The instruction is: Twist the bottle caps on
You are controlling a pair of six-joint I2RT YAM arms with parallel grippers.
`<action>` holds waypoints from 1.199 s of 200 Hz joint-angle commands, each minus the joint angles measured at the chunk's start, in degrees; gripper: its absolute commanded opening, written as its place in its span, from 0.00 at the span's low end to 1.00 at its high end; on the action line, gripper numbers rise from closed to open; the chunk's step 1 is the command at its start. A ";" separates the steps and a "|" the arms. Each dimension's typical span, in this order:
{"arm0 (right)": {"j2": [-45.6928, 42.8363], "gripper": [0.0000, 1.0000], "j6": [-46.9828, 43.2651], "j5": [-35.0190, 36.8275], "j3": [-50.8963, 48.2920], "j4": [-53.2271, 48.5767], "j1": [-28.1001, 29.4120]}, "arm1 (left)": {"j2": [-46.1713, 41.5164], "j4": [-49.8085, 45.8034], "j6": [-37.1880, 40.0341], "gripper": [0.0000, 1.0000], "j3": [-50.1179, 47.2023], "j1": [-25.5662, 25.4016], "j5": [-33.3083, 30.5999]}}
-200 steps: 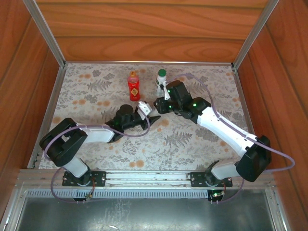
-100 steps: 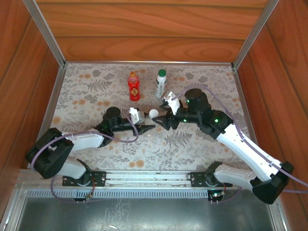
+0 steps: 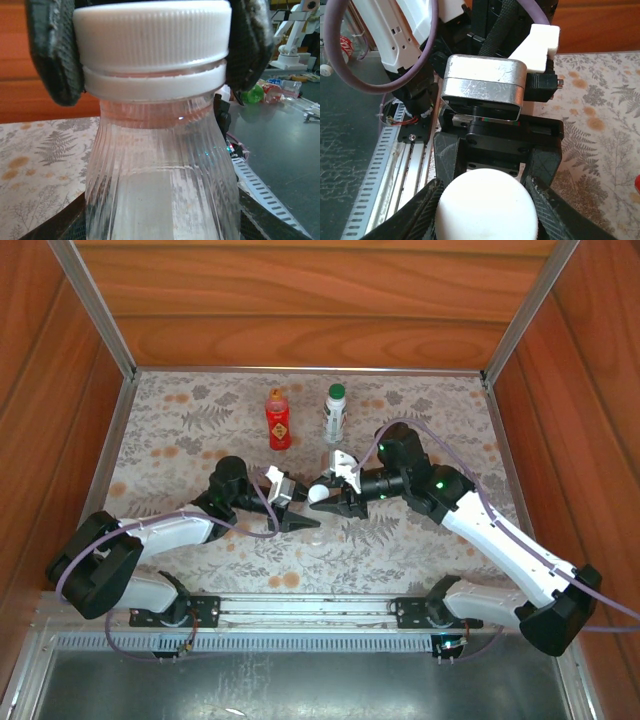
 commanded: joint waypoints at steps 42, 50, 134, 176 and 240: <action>0.96 0.18 9.61 10.50 -2.08 6.87 0.25 | 0.32 0.79 3.62 0.46 0.78 -0.16 -17.64; 1.92 0.17 15.58 17.73 -2.46 8.96 0.24 | 1.17 0.86 3.93 0.46 1.41 -0.41 -23.55; 10.71 0.19 43.67 62.55 0.57 5.86 6.20 | 8.44 0.96 5.60 0.46 5.99 -4.39 -55.31; 1.80 0.63 28.06 34.69 -3.36 12.01 3.70 | 3.58 0.88 6.47 0.46 0.37 -1.31 -38.70; -8.79 0.74 11.33 3.38 -6.79 12.06 2.36 | -2.01 0.17 3.49 0.46 -1.76 0.89 -4.38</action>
